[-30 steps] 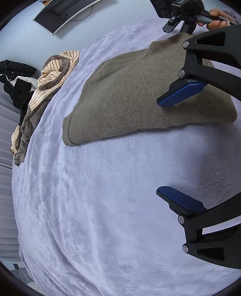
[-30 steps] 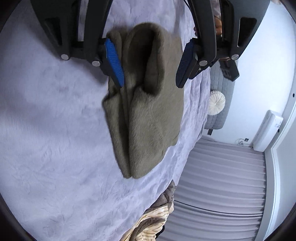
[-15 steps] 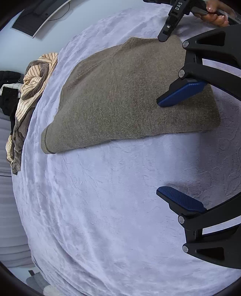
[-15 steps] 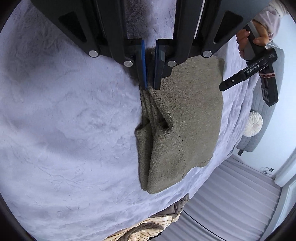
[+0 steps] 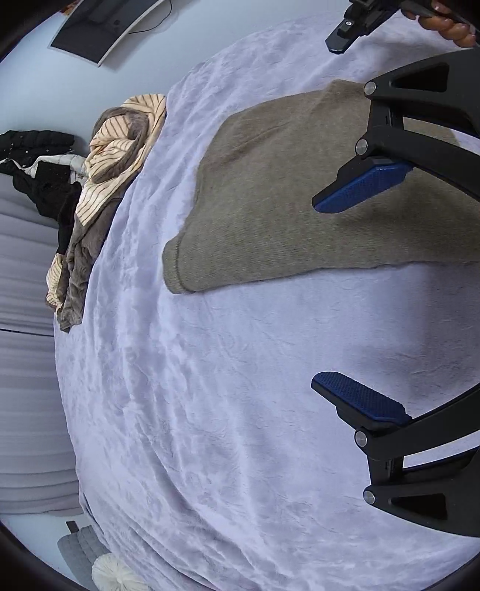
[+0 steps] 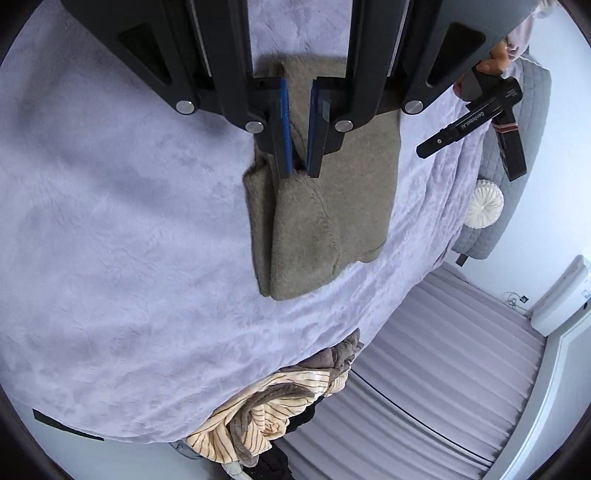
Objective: Fold small clothes
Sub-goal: 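Press and straighten the folded sweater edge with the right tool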
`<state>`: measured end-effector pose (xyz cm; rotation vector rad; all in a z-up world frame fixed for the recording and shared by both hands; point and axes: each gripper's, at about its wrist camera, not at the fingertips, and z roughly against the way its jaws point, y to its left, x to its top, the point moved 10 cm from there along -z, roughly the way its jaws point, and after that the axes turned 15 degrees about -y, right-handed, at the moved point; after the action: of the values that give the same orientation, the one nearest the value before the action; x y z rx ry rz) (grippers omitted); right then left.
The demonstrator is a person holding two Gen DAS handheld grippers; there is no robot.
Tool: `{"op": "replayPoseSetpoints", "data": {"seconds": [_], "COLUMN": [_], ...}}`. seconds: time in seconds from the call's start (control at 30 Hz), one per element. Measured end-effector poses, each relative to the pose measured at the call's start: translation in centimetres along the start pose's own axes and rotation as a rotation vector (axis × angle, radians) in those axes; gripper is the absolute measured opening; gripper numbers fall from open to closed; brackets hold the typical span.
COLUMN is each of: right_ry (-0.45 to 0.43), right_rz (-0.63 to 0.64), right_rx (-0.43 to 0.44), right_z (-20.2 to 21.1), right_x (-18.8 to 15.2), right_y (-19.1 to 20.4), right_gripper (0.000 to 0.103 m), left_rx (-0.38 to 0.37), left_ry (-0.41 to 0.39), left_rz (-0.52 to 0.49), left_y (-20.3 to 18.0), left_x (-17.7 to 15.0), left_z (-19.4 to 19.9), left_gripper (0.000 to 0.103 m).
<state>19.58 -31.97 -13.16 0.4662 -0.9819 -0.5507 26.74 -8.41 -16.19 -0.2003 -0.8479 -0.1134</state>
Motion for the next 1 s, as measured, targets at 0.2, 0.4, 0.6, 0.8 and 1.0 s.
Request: {"op": "replayPoseSetpoints", "data": {"seconds": [0.2,0.4,0.6,0.8,1.0], "right_ry": [0.141,0.164,0.141,0.137,0.141], "right_rz": [0.172,0.143,0.098,0.009,-0.033], "right_rx": [-0.110,-0.133,-0.142,-0.106,-0.120], "right_z": [-5.6,-6.3,-4.0,-1.5,-1.0], "right_x": [-2.0,-3.5,-3.3,-2.8,-3.2], "right_y": [0.9,-1.6,-2.2,-3.0,-4.6], "right_gripper": [0.008,0.005,0.014,0.015,0.037], "left_rx": [0.045,0.002,0.004,0.007,0.012], "left_ry": [0.022,0.029,0.027,0.025,0.016], "left_rz": [-0.112,-0.073,-0.056,-0.050,-0.057], "left_y": [-1.6,-1.3,-1.1,-1.0,-0.9], "left_x": [-2.1,-2.4,-2.6,-2.6,-2.6], "left_z": [-2.8,-2.8,-2.6,-2.7,-2.7], "left_gripper": [0.089,0.089,0.089,0.089,0.089]}}
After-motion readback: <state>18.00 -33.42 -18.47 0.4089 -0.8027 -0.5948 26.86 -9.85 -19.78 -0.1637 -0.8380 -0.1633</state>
